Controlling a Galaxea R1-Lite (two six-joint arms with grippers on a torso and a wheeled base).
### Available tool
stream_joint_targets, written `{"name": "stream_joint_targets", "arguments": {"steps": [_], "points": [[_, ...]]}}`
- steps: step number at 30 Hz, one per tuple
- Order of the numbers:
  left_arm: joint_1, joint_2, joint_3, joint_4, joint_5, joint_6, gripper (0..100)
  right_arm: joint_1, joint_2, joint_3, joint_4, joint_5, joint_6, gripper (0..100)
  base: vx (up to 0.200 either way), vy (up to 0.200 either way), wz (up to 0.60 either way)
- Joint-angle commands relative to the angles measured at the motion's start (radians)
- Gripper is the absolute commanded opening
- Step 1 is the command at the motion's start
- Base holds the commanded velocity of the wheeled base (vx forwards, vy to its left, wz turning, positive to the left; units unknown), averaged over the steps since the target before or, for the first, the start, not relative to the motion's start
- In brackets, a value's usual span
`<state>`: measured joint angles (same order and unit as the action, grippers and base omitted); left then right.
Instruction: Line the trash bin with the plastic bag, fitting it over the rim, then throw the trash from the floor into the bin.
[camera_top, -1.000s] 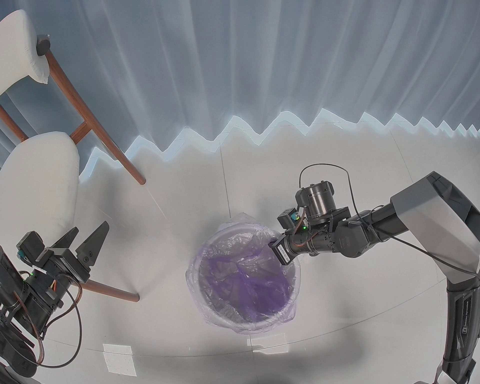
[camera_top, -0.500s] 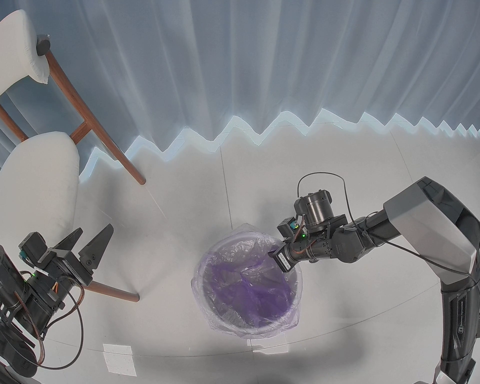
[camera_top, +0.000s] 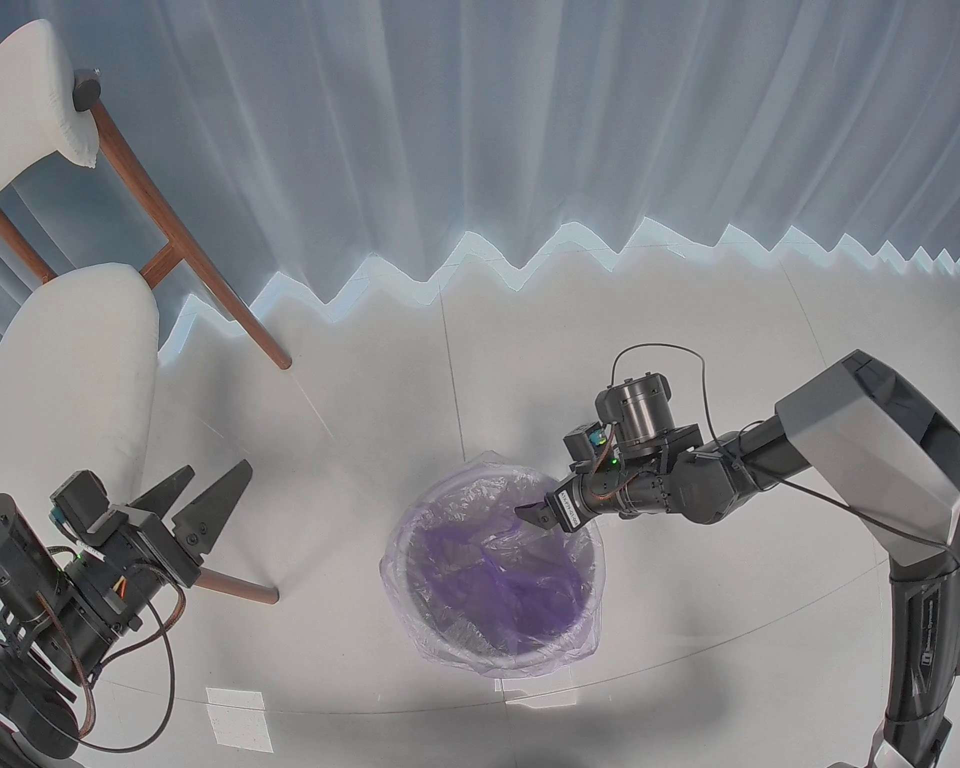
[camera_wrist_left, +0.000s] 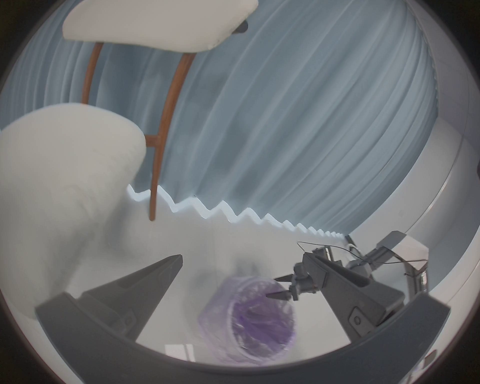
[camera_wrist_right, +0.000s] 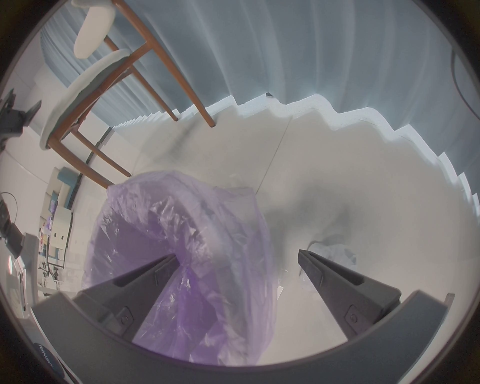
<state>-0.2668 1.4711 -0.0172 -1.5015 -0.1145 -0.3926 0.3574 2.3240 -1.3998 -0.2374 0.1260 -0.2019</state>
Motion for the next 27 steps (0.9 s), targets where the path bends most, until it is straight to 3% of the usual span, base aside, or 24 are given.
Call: {"name": "stream_joint_targets", "arguments": {"steps": [1, 7, 12, 17, 21, 24, 27], "points": [[-0.068, 0.026, 0.017, 0.052, -0.040, -0.069, 100, -0.025, -0.132, 0.079, 0.003, 0.000, 0.036, 100, 0.000, 0.000, 0.00], [-0.086, 0.081, 0.017, 0.213, -0.071, -0.085, 100, -0.045, -0.311, 0.216, -0.002, 0.001, 0.156, 100, 0.000, 0.000, 0.00], [-0.115, 0.189, 0.017, 0.237, -0.090, -0.100, 100, -0.063, -0.460, 0.334, -0.006, -0.011, 0.351, 100, 0.000, 0.000, 0.00], [-0.127, 0.428, 0.017, 0.221, -0.030, -0.092, 100, -0.064, -0.634, 0.484, -0.011, -0.095, 0.549, 100, 0.000, 0.000, 0.00], [-0.149, 0.578, 0.017, 0.155, -0.019, -0.091, 100, -0.064, -0.719, 0.593, -0.063, -0.124, 0.605, 100, 0.000, 0.000, 0.00], [-0.157, 0.726, 0.016, 0.012, -0.019, -0.088, 100, -0.064, -0.776, 0.682, -0.129, -0.126, 0.607, 100, 0.000, 0.000, 0.00], [-0.150, 0.827, -0.027, -0.008, -0.011, -0.058, 100, -0.064, -0.818, 0.736, -0.160, -0.135, 0.605, 100, 0.000, 0.000, 0.00]]}}
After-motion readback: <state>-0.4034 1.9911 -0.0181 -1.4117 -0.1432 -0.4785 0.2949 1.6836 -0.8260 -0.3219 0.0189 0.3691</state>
